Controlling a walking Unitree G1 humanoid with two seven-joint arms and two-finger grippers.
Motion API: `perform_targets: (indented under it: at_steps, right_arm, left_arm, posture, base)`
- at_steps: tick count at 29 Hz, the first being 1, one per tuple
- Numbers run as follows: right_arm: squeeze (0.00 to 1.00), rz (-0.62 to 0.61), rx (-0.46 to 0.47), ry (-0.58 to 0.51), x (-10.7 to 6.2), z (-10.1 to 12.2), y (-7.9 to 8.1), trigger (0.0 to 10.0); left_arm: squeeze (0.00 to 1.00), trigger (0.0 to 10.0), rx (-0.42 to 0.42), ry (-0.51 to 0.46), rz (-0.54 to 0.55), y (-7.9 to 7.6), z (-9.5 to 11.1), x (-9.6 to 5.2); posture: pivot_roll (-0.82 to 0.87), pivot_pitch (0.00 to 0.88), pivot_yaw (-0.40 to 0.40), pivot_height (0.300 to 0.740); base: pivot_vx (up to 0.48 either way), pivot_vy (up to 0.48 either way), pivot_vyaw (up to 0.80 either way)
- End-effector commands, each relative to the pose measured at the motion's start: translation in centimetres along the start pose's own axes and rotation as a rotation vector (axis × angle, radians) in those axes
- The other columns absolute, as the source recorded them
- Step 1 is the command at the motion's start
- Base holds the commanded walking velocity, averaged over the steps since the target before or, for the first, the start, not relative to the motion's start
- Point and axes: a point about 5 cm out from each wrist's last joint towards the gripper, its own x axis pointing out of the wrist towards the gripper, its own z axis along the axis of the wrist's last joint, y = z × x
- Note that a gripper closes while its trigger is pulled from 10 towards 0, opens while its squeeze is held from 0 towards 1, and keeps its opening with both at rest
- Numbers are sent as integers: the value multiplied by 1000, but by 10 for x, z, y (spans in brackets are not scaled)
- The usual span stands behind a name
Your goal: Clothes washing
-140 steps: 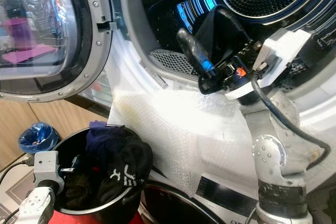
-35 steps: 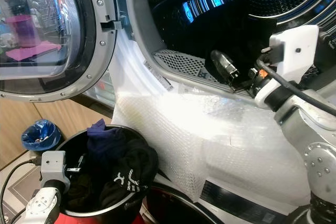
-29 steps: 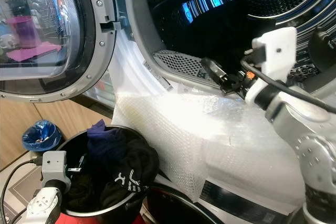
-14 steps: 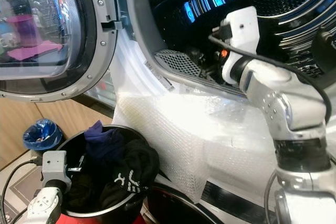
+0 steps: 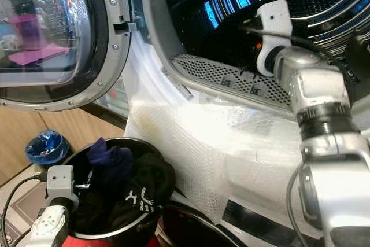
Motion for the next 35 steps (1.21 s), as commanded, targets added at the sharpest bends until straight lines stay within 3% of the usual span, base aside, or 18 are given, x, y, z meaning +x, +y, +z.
perform_targets:
  at_steps: [1, 3, 7, 9, 12, 14, 15, 16, 17, 21, 24, 26, 30, 32, 35]
  right_arm:
    - [0, -137, 67, -25, -3, 5, -19, 10000]
    - [0, -209, 120, -35, -5, 5, -28, 10000]
    - [0, -277, 120, -41, -7, 4, -37, 10000]
    - [0, -437, 153, -49, -14, -4, -55, 10000]
    - [0, -492, 190, -62, -16, -6, -60, 10000]
    - [0, -465, 246, -115, -14, -2, -56, 10000]
    - [0, -421, 276, -137, -11, 0, -52, 10000]
    - [0, -264, 307, -184, -4, 7, -36, 10000]
    - [0, -194, 314, -216, -2, 12, -29, 10000]
    - [0, 0, 341, -291, 2, 23, -10, 10000]
    - [0, 214, 357, -373, -1, 34, 5, 10000]
    - [0, 397, 331, -473, -13, 44, 13, 10000]
    - [0, 451, 280, -538, -26, 47, 9, 10000]
    - [0, 396, 227, -547, -30, 46, 2, 10000]
    - [0, 379, 239, -581, -40, 45, -9, 10000]
  left_arm:
    - [0, 10000, -2, 312, -67, -17, -56, -29]
    - [0, 10000, -3, 315, -68, -18, -56, -29]
    - [0, 10000, 6, 323, -72, -19, -57, -29]
    - [0, 10000, 5, 328, -66, -19, -58, -29]
    - [0, 10000, 5, 330, -58, -19, -59, -30]
    - [0, 10000, 4, 329, -55, -18, -59, -31]
    - [0, 10000, 0, 329, -51, -18, -59, -31]
    - [0, 10000, -6, 327, -45, -17, -59, -31]
    - [0, 10000, -7, 327, -45, -17, -59, -32]
    - [0, 10000, -6, 326, -48, -18, -60, -32]
    - [0, 10000, -8, 324, -49, -18, -59, -32]
    - [0, 10000, -10, 323, -56, -19, -60, -32]
    - [0, 10000, -9, 329, -64, -20, -61, -33]
    - [0, 10000, -7, 331, -69, -20, -61, -34]
    - [0, 10000, -2, 333, -80, -22, -62, -34]
  posture:
    - [30, 0, -88, 740]
    - [27, 0, -86, 740]
    - [28, 0, -87, 740]
    - [28, 0, -89, 740]
    - [34, 0, -91, 740]
    - [37, 0, -92, 740]
    - [37, 0, -92, 740]
    - [34, 0, -91, 740]
    - [34, 0, -92, 740]
    - [33, 0, -90, 740]
    - [32, 0, -89, 740]
    - [18, 2, -83, 740]
    - [10, 4, -78, 740]
    - [7, 4, -75, 740]
    - [0, 4, -71, 740]
  base:
    - [0, 0, 0]
    - [0, 0, 0]
    - [0, 0, 0]
    - [0, 0, 0]
    - [0, 0, 0]
    - [0, 0, 0]
    - [0, 0, 0]
    - [0, 0, 0]
    - [0, 0, 0]
    - [0, 0, 0]
    - [0, 0, 0]
    - [0, 0, 0]
    - [0, 0, 0]
    - [0, 0, 0]
    - [0, 0, 0]
